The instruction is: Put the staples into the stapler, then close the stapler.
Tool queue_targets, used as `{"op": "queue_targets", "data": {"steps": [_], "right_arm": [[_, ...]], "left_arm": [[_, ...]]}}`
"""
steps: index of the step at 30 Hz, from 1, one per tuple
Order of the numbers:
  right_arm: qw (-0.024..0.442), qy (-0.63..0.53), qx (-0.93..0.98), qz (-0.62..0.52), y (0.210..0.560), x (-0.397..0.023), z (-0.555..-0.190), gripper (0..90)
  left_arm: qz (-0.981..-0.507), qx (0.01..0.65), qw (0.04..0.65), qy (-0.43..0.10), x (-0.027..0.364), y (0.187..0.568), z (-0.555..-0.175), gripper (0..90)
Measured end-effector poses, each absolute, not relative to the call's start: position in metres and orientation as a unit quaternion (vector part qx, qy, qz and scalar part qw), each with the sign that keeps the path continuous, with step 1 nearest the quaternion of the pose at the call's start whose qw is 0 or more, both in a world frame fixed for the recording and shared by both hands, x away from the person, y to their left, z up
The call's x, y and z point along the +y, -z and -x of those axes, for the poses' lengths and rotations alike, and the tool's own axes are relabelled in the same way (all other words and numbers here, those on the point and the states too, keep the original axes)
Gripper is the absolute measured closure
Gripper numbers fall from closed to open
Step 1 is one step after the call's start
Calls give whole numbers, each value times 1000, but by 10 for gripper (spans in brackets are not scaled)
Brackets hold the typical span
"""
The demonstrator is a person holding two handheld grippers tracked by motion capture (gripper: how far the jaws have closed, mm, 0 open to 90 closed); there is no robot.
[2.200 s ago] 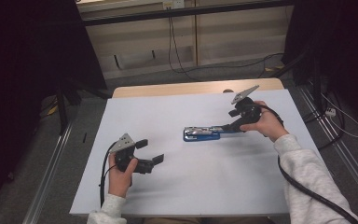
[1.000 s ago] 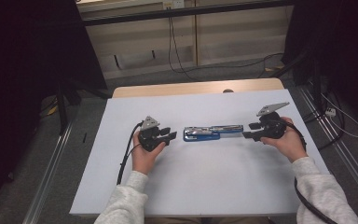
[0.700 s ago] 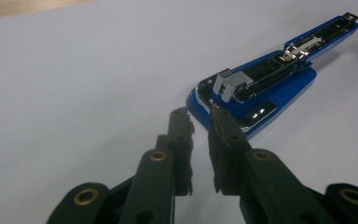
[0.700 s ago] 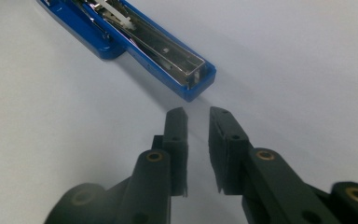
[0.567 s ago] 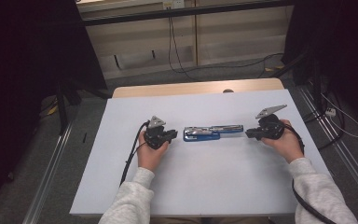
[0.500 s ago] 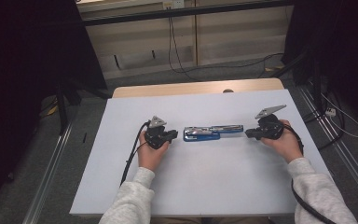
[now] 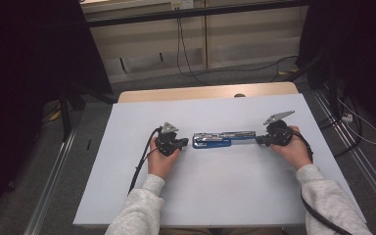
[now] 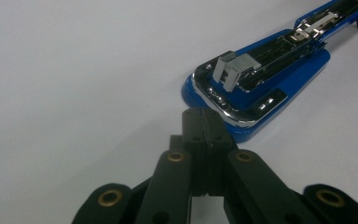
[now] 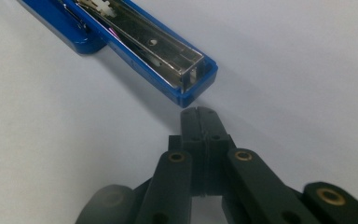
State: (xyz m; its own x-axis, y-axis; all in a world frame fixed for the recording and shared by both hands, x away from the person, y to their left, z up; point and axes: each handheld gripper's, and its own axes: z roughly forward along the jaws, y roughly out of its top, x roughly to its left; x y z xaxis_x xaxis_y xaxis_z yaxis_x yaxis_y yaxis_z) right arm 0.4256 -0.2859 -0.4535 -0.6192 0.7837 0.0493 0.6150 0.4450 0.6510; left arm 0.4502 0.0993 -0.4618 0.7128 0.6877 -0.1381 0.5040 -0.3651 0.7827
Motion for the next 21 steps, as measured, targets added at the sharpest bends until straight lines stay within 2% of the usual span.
{"op": "queue_targets", "data": {"steps": [7, 21], "right_arm": [[136, -321, 840, -415, 453, -283, -427, 900], [135, -326, 839, -414, 454, -280, -429, 900]], "left_arm": [[-833, 350, 419, -91, 87, 465, -451, 900], [-836, 348, 412, -98, 85, 468, -452, 900]]}}
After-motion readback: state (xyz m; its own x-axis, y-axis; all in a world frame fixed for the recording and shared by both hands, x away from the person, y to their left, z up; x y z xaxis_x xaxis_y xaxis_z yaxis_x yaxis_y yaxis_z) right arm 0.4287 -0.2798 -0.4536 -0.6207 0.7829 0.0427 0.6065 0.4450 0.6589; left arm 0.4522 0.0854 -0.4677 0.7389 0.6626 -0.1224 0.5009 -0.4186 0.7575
